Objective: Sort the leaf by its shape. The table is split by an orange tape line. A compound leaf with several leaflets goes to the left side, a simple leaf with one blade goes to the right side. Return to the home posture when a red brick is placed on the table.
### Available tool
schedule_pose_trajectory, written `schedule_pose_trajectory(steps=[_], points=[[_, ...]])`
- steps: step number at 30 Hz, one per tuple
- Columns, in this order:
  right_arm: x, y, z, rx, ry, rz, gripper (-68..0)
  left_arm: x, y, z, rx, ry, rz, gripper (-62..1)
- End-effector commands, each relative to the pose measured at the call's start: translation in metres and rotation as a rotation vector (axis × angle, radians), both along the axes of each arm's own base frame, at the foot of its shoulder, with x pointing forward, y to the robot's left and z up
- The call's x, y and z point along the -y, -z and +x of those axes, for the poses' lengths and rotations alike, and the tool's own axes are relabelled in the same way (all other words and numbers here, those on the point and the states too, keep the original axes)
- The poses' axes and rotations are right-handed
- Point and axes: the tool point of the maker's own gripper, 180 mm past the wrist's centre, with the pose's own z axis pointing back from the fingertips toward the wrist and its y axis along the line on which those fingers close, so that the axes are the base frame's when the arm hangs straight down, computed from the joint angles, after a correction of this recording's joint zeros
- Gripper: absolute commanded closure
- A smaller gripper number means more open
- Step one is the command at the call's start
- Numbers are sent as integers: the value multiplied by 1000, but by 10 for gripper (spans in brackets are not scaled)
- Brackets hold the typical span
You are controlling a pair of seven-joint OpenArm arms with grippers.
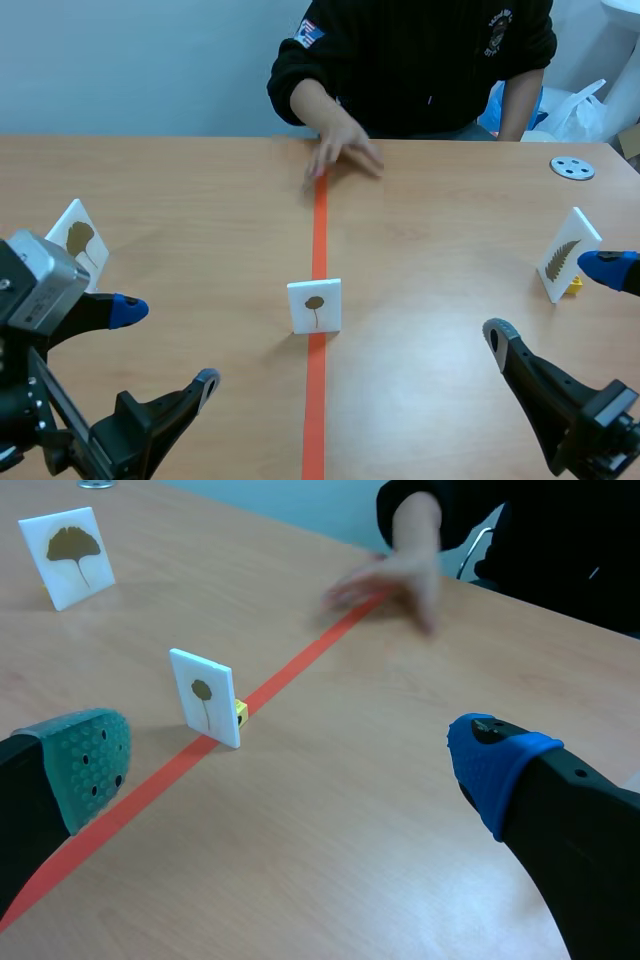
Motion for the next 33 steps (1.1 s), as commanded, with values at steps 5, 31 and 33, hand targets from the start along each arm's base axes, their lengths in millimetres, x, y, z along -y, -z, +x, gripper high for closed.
schedule_pose_trajectory(steps=[5, 31, 33], points=[[0, -11, 5, 39, -11, 3, -679, 11, 4, 14, 56, 51, -30, -623], [0, -11, 5, 40, -11, 3, -679, 83, 65, 92, 126, 159, -46, -623], [0, -11, 5, 40, -11, 3, -679, 90, 68, 93, 128, 177, -45, -623]])
